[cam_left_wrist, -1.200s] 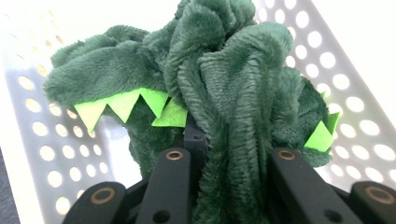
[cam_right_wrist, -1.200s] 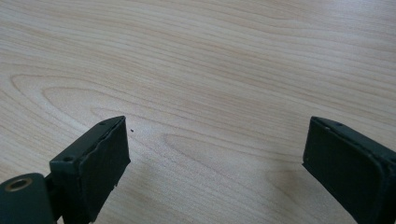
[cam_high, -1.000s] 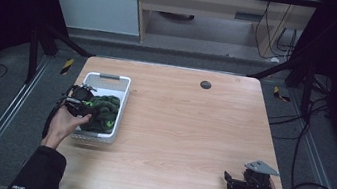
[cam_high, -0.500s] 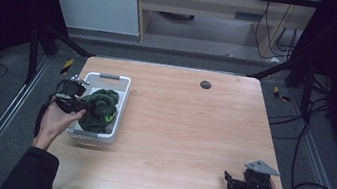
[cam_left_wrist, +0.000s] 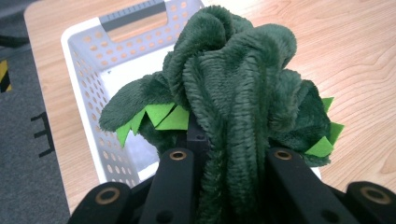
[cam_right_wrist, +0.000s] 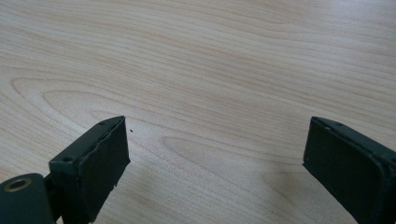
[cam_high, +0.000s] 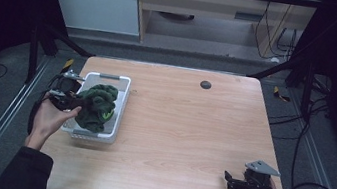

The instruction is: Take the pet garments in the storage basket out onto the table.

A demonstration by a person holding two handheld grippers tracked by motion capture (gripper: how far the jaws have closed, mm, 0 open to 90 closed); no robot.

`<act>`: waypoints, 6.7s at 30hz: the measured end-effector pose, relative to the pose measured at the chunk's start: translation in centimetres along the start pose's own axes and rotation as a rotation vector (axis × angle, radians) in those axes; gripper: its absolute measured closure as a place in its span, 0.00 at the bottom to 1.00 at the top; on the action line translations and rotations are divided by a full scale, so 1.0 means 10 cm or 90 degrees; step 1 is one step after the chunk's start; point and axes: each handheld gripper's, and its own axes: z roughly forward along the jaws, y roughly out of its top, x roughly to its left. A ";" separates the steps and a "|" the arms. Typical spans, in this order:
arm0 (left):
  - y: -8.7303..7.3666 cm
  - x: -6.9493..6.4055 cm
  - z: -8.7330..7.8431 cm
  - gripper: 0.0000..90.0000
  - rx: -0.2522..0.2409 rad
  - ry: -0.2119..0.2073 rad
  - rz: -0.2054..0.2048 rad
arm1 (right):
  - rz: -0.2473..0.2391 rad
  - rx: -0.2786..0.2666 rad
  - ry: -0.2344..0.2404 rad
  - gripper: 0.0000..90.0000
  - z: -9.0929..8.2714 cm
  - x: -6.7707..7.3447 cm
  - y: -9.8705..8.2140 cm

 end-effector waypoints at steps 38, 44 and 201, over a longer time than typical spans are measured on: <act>0.19 -0.23 -0.52 0.88 -0.026 -0.003 0.067 | 0.000 -0.014 -0.008 0.07 -0.02 -0.01 0.01; 0.22 -0.32 -0.56 0.88 -0.028 -0.016 0.081 | 0.000 -0.015 -0.007 0.07 -0.03 -0.01 0.01; -0.06 -2.05 1.02 0.50 0.053 -0.257 0.250 | -0.001 -0.038 -0.014 0.06 -0.06 -0.03 0.02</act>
